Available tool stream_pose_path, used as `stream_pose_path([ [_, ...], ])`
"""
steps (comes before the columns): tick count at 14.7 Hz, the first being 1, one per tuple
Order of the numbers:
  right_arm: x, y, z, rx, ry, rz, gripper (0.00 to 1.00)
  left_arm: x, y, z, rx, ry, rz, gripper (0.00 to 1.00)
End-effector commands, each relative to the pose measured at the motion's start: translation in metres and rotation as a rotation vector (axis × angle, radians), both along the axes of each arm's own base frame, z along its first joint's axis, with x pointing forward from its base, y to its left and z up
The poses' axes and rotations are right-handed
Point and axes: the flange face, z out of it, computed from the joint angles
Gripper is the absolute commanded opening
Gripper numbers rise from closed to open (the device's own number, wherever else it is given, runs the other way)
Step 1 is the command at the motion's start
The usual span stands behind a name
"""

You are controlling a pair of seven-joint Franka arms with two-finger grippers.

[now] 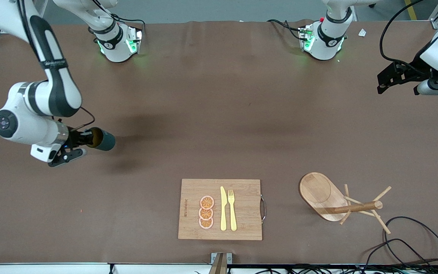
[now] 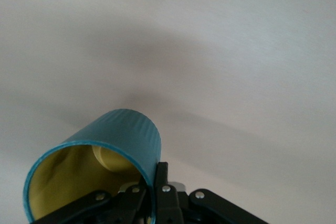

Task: Pass cup and hang on rack
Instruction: 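Carry the teal mug with the right gripper toward the table middle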

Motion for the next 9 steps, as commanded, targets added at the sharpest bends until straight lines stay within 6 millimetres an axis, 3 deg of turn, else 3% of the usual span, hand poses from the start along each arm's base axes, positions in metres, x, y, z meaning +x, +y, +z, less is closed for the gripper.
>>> stream_pose_path([
  [1, -0.016, 0.068, 0.026, 0.000, -0.007, -0.060, 0.00, 0.000, 0.003, 0.005, -0.001, -0.005, -0.012, 1.00],
  [4, -0.022, 0.142, 0.044, -0.010, -0.031, -0.078, 0.00, 0.001, 0.003, 0.005, -0.001, -0.005, -0.012, 1.00],
  [9, -0.053, 0.266, 0.049, -0.009, -0.030, -0.194, 0.00, 0.001, 0.003, 0.005, -0.001, -0.008, -0.012, 1.00],
])
